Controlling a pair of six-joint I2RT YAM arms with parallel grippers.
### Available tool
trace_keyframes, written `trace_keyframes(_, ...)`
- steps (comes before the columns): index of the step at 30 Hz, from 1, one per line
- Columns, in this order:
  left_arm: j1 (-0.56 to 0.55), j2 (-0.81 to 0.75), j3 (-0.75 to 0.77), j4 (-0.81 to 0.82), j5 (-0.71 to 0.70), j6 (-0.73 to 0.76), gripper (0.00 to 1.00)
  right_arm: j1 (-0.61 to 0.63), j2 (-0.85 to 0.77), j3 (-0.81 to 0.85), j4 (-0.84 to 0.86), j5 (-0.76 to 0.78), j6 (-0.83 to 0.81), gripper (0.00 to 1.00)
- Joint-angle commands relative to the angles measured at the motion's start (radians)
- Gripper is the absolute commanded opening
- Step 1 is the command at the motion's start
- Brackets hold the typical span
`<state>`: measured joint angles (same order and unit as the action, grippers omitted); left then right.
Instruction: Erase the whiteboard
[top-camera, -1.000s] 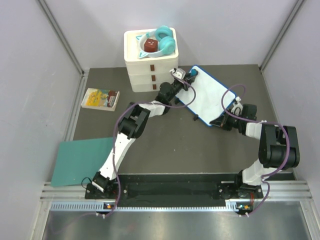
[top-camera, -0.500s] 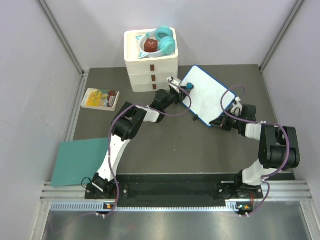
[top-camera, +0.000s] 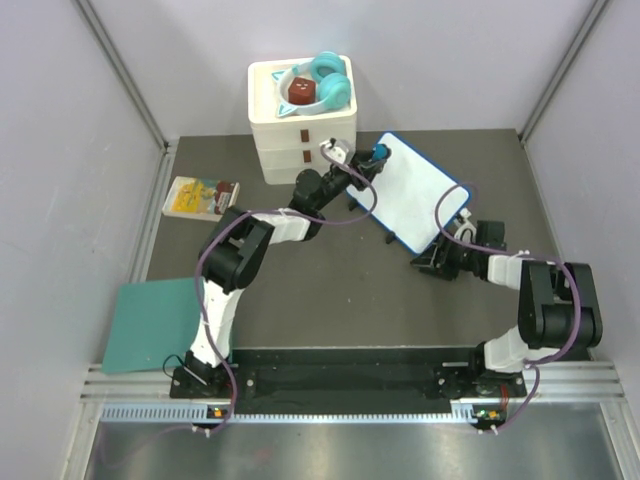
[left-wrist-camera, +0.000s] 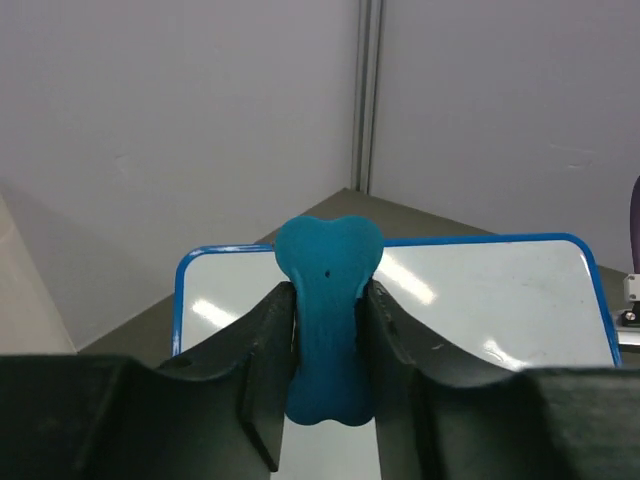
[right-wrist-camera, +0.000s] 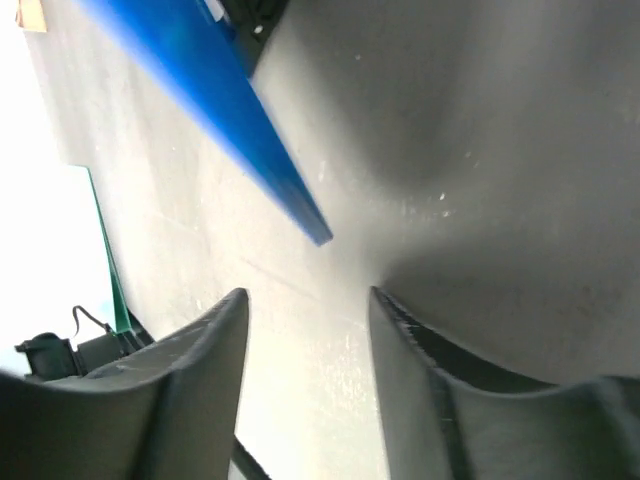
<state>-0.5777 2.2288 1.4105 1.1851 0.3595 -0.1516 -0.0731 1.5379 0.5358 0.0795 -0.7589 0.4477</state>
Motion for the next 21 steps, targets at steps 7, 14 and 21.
trace_keyframes(7,-0.002,-0.323,-0.343,-0.005,-0.031,0.066,0.52,0.012,-0.166,0.007,-0.2,0.148,-0.076,0.65)
trace_keyframes(14,-0.008,-0.563,-0.346,-0.78,-0.2,0.118,0.87,0.013,-0.381,-0.011,-0.302,0.199,-0.081,0.69)
trace_keyframes(21,-0.007,-0.638,-0.272,-1.163,-0.401,-0.024,0.99,0.013,-0.593,-0.023,-0.398,0.236,-0.052,0.78)
